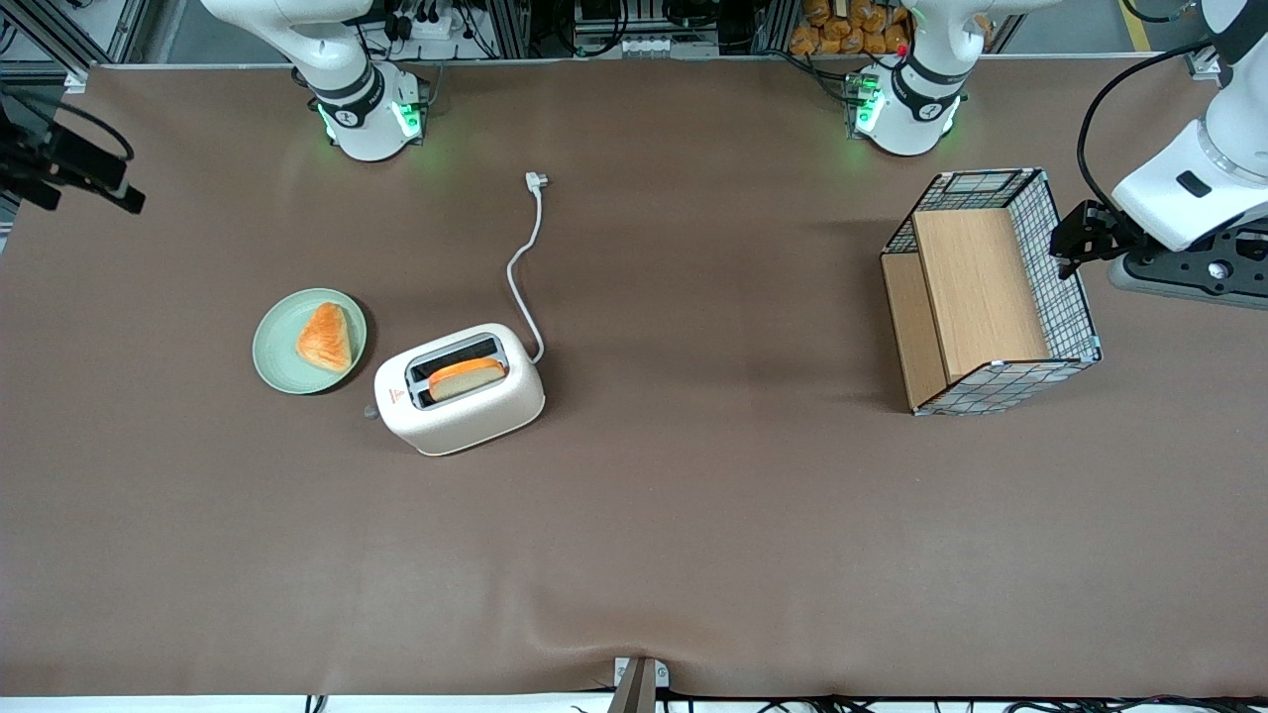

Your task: Press toaster button with right arm

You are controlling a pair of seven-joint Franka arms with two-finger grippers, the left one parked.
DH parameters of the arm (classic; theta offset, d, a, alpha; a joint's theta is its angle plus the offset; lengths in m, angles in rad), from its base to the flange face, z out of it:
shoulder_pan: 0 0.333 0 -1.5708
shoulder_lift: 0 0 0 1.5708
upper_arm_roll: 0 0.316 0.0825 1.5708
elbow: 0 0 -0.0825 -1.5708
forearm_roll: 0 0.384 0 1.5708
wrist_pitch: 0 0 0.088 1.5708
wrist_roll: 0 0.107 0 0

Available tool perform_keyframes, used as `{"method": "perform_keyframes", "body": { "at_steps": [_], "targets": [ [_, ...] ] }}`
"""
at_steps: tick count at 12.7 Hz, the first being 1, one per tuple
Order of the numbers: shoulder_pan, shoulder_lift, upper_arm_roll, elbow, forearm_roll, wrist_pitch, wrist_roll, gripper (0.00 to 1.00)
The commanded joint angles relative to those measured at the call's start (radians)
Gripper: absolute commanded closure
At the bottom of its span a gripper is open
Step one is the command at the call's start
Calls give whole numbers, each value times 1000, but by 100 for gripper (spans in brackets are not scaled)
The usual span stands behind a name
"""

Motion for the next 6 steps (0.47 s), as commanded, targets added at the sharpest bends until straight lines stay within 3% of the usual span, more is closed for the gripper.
{"method": "perform_keyframes", "body": {
  "at_steps": [1,6],
  "targets": [
    [-7,-41,28,-62,-75,16,1,0],
    [-13,-40,30,-96,-74,26,-68,0]
  ]
}}
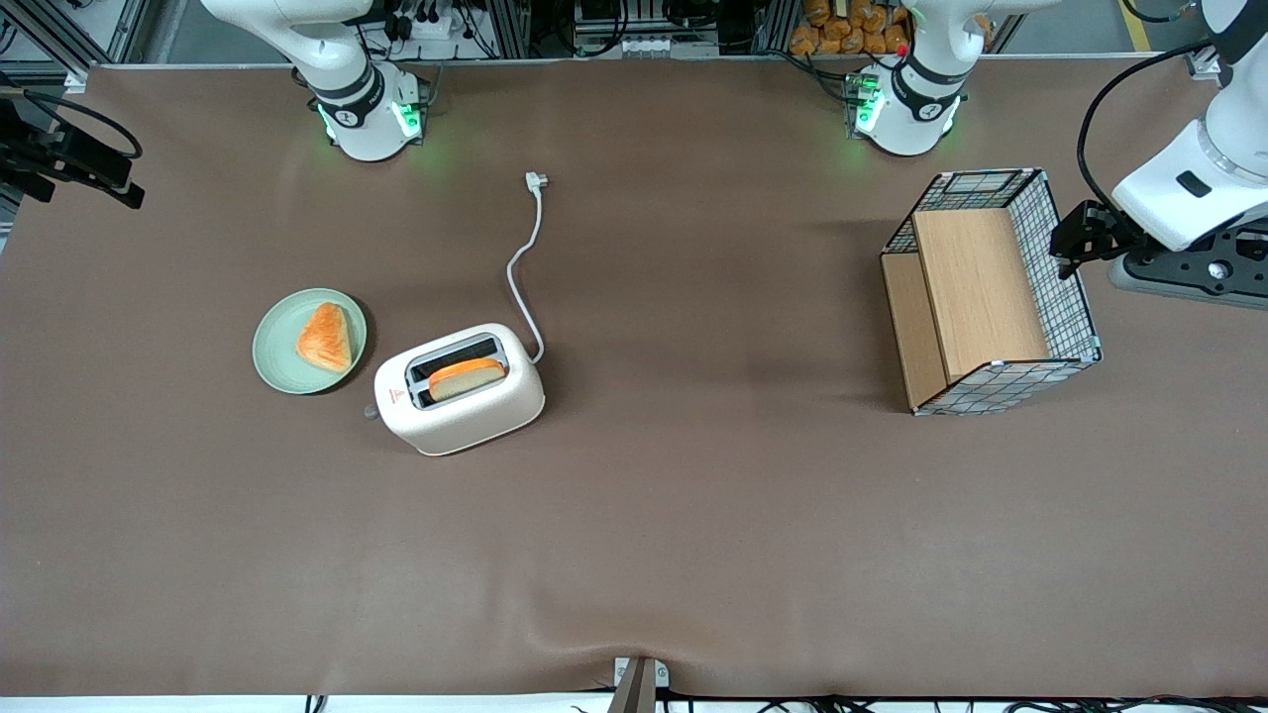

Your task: Press toaster button with right arm

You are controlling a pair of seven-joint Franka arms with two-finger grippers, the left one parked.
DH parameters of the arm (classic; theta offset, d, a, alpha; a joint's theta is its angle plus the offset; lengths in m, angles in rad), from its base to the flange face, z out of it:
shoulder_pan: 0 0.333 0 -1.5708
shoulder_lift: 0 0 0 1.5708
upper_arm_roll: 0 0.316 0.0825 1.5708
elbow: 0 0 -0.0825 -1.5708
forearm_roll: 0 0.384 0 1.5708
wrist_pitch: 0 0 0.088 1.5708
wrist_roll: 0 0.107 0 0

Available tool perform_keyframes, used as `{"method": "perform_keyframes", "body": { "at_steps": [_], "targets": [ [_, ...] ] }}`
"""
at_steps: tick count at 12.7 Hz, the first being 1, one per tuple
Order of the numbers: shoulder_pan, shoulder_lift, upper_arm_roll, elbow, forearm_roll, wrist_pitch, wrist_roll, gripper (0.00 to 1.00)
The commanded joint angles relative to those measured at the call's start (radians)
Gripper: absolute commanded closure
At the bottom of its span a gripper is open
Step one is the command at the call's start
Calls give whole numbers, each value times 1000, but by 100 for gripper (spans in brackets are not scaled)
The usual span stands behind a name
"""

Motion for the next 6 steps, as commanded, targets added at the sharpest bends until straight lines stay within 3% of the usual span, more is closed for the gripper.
{"method": "perform_keyframes", "body": {
  "at_steps": [1,6],
  "targets": [
    [-13,-33,16,-68,-13,43,-39,0],
    [-8,-33,15,-63,-19,60,-37,0]
  ]
}}
